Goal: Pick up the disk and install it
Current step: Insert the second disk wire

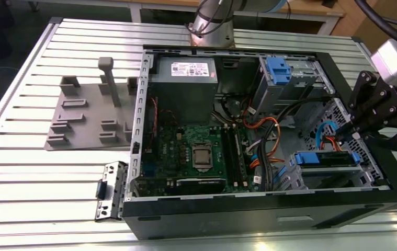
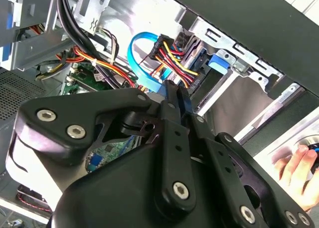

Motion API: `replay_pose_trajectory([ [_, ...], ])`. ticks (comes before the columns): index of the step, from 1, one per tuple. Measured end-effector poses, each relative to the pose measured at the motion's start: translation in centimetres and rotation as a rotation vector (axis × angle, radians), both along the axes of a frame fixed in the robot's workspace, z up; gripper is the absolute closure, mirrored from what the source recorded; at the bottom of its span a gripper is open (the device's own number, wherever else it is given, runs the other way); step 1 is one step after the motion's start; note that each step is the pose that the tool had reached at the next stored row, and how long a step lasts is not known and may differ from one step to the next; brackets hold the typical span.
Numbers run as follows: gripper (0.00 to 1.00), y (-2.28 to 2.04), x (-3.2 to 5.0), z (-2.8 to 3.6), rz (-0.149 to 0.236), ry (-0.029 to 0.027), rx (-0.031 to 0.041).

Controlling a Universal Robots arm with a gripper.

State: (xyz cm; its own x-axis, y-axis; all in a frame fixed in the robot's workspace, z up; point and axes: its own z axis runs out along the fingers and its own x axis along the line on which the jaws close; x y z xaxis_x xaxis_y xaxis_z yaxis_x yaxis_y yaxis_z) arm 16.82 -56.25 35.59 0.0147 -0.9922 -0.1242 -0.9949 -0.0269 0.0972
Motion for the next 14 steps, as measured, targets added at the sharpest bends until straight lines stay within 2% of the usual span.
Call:
replay_pose_trajectory([
  [14, 0.84, -0.24, -0.06, -0.27, 0.0, 0.0, -0.0003],
])
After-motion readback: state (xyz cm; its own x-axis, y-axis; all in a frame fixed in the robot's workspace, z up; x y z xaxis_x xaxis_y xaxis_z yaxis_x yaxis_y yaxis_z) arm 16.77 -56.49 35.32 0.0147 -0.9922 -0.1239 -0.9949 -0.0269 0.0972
